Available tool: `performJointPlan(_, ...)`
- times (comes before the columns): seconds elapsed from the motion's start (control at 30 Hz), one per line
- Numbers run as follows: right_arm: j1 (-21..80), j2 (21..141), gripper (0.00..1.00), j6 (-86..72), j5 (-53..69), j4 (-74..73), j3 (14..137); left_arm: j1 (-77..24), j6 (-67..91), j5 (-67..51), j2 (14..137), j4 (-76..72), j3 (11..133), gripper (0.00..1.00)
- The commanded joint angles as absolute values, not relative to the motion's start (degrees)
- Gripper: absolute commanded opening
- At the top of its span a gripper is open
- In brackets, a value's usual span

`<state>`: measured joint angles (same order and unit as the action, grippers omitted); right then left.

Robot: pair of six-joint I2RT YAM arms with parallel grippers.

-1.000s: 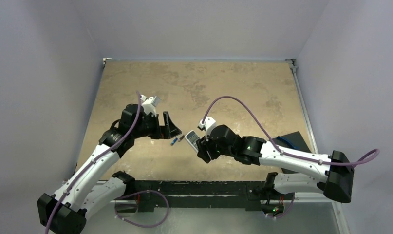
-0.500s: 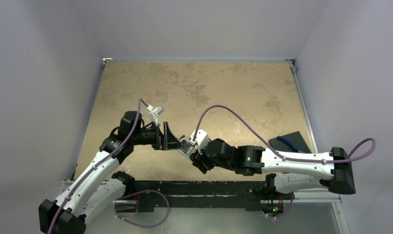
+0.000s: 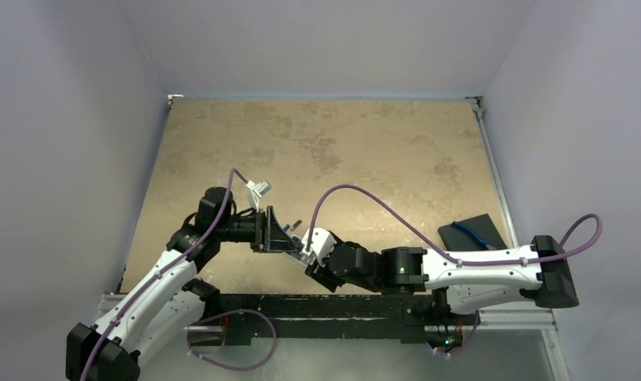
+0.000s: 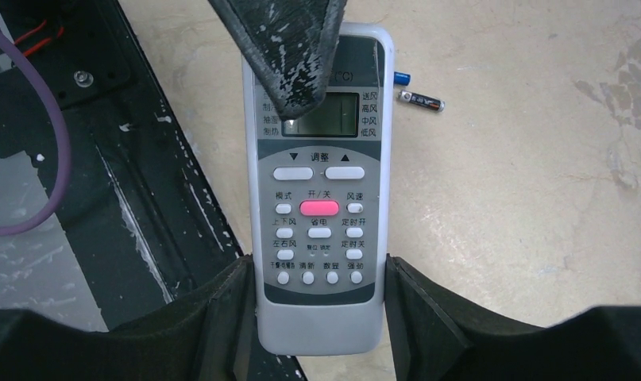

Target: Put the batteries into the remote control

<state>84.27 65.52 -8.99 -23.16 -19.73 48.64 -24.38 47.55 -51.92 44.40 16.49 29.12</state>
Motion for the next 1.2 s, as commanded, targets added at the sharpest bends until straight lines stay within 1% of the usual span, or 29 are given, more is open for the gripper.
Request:
performJointPlan(0.0, 85.46, 66.27, 0.16, -7.65, -26.16, -17.62, 51.82, -23.99, 49.49, -55.0, 44.21, 12.12, 28.31, 0.57)
performJointPlan(0.3, 86.53, 68.24, 0.15, -7.59, -27.89, -17.34, 52.81, -23.99, 50.56, -57.03, 43.88, 9.93, 26.14, 0.34)
performJointPlan(0.4, 86.58, 68.25, 0.15, -7.56, -28.19, -17.5, 53.2, -23.99, 50.62, -57.21, 43.64, 9.78, 25.79, 0.17)
performJointPlan(0.47, 86.73, 68.16, 0.15, -7.56, -28.21, -17.74, 53.48, -23.99, 50.54, -57.14, 43.51, 9.81, 25.59, 0.0)
performJointPlan(0.53, 86.9, 68.05, 0.16, -7.68, -28.21, -18.28, 53.8, -23.99, 50.58, -56.86, 43.51, 9.89, 25.53, 0.0)
performJointPlan(0.6, 87.01, 67.79, 0.19, -7.95, -28.06, -18.89, 54.08, -23.99, 50.79, -56.28, 43.44, 9.78, 25.56, 0.0)
performJointPlan(0.63, 87.01, 67.69, 0.23, -8.16, -27.96, -19.28, 54.18, -23.99, 51.16, -56.01, 43.31, 9.57, 25.43, 0.0)
performJointPlan(0.67, 87.09, 67.49, 0.28, -8.37, -27.91, -19.64, 54.29, -23.99, 51.66, -55.8, 43.13, 9.13, 25.36, 0.0)
performJointPlan(0.77, 87.14, 66.5, 0.53, -9.14, -28.22, -20.39, 54.09, -23.99, 53.6, -55.14, 42.28, 7.85, 25.1, 0.0)
performJointPlan(0.8, 87.18, 66.07, 0.6, -9.45, -28.37, -20.6, 53.99, -23.99, 54.17, -54.91, 42.01, 7.62, 25.12, 0.0)
performJointPlan(0.87, 87.21, 65.06, 0.7, -10.0, -28.6, -21.17, 53.88, -23.99, 54.49, -54.4, 41.54, 7.56, 25.22, 0.0)
performJointPlan(0.9, 87.21, 64.65, 0.79, -10.24, -28.65, -21.74, 53.92, -23.99, 54.76, -54.14, 41.3, 7.51, 25.27, 0.0)
performJointPlan(0.93, 87.27, 64.31, 0.82, -10.56, -28.61, -22.57, 54.28, -23.99, 55.28, -53.92, 41.24, 7.32, 25.15, 0.0)
performJointPlan(1.0, 87.27, 63.72, 0.93, -11.09, -29.0, -24.38, 55.37, -23.99, 56.38, -53.2, 40.85, 7.1, 24.97, 0.0)
performJointPlan(1.03, 87.36, 63.53, 0.98, -11.36, -29.45, -25.26, 55.78, -23.99, 56.94, -52.69, 40.67, 6.95, 24.96, 0.0)
performJointPlan(1.07, 87.6, 63.2, 0.99, -11.42, -29.97, -26.03, 56.19, -23.99, 57.67, -52.43, 40.55, 6.54, 24.75, 0.0)
performJointPlan(1.17, 88.35, 62.16, 0.99, -11.34, -31.27, -27.04, 56.91, -23.91, 60.61, -51.3, 39.88, 5.2, 24.23, 0.0)
